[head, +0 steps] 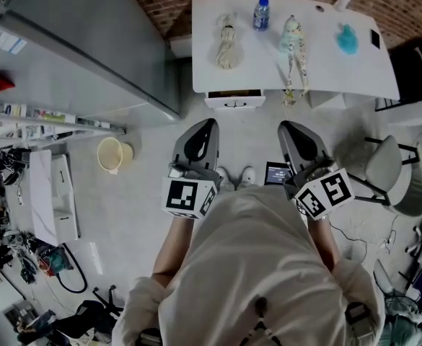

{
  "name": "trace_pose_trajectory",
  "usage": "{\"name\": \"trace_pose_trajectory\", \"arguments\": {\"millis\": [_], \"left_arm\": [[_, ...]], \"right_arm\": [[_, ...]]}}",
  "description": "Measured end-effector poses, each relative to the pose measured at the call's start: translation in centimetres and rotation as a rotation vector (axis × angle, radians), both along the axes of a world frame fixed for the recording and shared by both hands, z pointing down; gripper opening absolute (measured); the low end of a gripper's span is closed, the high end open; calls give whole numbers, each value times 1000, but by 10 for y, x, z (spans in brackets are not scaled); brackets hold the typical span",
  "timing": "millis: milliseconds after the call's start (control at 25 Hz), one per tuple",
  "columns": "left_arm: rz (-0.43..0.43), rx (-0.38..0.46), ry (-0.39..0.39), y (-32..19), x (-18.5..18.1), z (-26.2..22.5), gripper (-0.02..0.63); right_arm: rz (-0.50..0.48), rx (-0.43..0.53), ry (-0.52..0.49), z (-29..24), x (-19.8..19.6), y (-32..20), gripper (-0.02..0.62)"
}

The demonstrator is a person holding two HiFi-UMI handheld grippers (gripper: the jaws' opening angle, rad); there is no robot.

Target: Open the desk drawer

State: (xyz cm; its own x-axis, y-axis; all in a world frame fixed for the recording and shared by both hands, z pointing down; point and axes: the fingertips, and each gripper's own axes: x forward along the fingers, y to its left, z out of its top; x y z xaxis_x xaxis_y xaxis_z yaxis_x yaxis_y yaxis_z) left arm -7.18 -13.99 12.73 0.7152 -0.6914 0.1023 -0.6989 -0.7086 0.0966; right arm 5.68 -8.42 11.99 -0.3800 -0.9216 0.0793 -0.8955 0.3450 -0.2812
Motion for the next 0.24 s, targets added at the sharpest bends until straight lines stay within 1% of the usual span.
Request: {"name": "trace_pose_trajectory", "arguments": {"millis": [240], "left_arm": [[-4,2,-13,-2,16,5,6]], "right_arm": [[-4,-4,-5,7,18,-1,26]]}}
